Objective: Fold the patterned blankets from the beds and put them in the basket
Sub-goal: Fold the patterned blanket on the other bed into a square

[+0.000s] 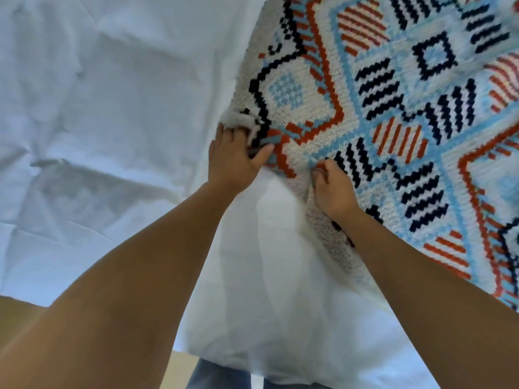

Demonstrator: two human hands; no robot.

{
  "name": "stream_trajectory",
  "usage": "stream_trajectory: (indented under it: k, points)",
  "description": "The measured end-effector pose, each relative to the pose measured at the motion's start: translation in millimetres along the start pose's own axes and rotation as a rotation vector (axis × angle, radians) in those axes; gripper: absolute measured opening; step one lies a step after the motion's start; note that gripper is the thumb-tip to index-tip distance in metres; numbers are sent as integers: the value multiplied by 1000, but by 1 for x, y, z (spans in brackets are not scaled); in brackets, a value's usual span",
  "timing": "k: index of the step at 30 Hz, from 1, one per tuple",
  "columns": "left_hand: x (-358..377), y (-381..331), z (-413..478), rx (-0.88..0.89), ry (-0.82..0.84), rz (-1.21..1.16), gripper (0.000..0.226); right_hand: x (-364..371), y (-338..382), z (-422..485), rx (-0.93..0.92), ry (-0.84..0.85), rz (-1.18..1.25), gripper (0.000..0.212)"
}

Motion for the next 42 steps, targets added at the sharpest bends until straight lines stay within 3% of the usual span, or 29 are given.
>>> stream_trajectory:
  k: [4, 8, 12, 14, 18, 19, 21, 22, 24, 25, 27, 29, 35, 39, 42]
  points:
    - [3, -44, 13, 194, 5, -165, 63, -33, -30, 18, 92, -129, -68, 16]
    - [15, -52, 16, 179, -46, -42, 41, -49, -44, 21, 105, -226, -221, 17]
    - [11, -64, 10, 152, -175, -75, 19, -44, -12, 7, -337, -308, -535, 13]
    - [11, -67, 7, 98, -165, -187, 20, -31, -3, -1, -484, -232, -564, 11]
    - [16, -61, 1, -62, -47, -353, 28, -3, -16, -10, -285, 78, -762, 66]
    - [15, -57, 0, -100, -38, -397, 33, -1, -15, -11, -262, 87, -805, 67]
    - [15, -52, -4, -124, 89, -471, 35, 0, -5, -13, -296, 31, -801, 46]
    - [18, -50, -8, -83, 205, -433, 32, 1, 2, -14, -328, 3, -782, 35]
    - [24, -45, -22, 126, 427, -8, 42, 2, 14, -18, -365, -24, -708, 27]
    - [27, -41, -30, 240, 468, 262, 46, 3, 20, -22, -371, -38, -657, 26]
    - [27, -30, -39, 349, 345, 551, 45, 6, 28, -32, -362, -57, -603, 27]
    - [16, -25, -45, 310, 199, 485, 45, 9, 32, -42, -363, -75, -590, 27]
    - [-34, 15, -82, 146, 6, -92, 44, 38, 53, -79, -432, 21, -531, 24]
    - [-53, 86, -127, 117, 93, 91, 61, 94, 67, -119, -474, 142, -469, 22]
    - [-54, 158, -159, -87, 247, 338, 58, 138, 61, -144, -428, 215, -486, 24]
Point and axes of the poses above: each hand's wrist, its own z-axis towards the middle knuckle, its own x-axis out of the palm, y = z × x, the point moved 6 cm from there along z, towards the middle knuckle, and after that the axes turned 4 degrees about z, right-handed, at the moved point
